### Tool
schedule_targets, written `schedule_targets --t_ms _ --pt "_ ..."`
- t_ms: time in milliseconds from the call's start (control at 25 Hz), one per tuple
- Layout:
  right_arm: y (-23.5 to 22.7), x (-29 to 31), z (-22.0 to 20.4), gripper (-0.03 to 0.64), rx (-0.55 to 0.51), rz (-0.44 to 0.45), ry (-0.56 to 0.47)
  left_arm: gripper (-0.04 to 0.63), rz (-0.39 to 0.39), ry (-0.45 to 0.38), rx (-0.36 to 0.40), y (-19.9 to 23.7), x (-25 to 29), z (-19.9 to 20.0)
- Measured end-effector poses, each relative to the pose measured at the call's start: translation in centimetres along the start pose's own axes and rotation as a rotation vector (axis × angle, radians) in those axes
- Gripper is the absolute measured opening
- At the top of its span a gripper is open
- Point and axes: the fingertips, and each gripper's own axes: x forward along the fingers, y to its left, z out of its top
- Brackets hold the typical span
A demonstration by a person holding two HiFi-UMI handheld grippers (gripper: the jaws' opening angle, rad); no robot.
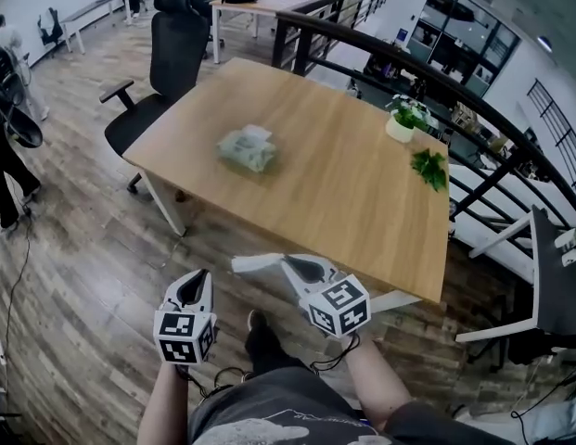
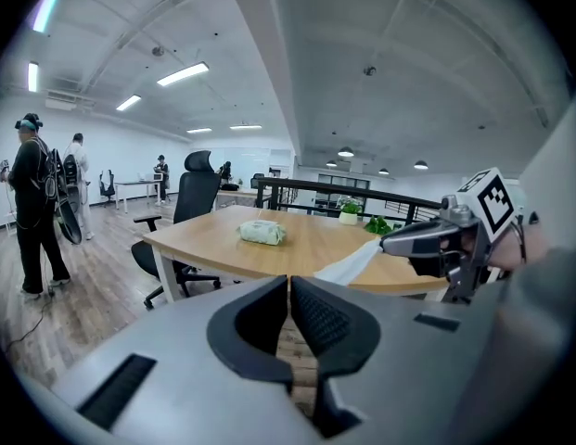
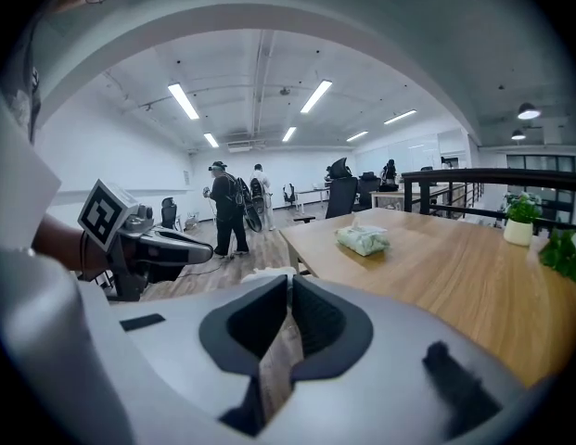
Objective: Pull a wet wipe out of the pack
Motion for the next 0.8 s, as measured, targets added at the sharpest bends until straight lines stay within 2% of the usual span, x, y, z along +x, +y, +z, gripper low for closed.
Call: schedule_targets --t_ms 240,800 --pt "3.9 -2.1 -2.5 0.032 -0.074 0.009 0.051 0.021 0.011 -0.009 -0.024 -0.8 -4.2 -2.7" --pt "8.5 -5.0 -4.2 0.031 -0.085 -0.015 0.059 0.021 0.022 -0.044 -0.033 -1.3 -9.9 -4.5"
